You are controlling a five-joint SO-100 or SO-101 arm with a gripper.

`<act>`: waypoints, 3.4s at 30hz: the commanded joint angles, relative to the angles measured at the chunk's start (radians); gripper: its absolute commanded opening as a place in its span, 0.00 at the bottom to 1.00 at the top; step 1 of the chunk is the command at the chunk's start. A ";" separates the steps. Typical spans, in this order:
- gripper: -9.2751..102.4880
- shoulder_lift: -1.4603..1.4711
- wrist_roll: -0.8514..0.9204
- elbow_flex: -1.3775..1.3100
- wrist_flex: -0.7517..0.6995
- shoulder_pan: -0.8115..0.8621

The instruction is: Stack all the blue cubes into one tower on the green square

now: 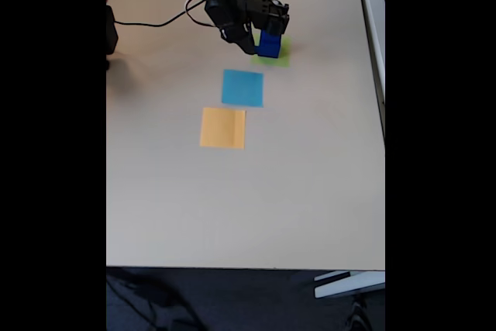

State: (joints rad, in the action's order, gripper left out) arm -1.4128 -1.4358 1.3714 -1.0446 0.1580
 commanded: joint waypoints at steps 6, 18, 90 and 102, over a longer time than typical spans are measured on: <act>0.08 -0.040 -0.114 -0.160 -0.012 -0.043; 0.08 0.026 -0.253 -0.272 0.020 -0.087; 0.08 0.104 -0.204 -0.256 0.041 -0.201; 0.08 0.104 -0.190 -0.241 0.041 -0.187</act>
State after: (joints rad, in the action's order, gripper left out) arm -1.2931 -1.6383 1.1459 -1.0124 -0.0460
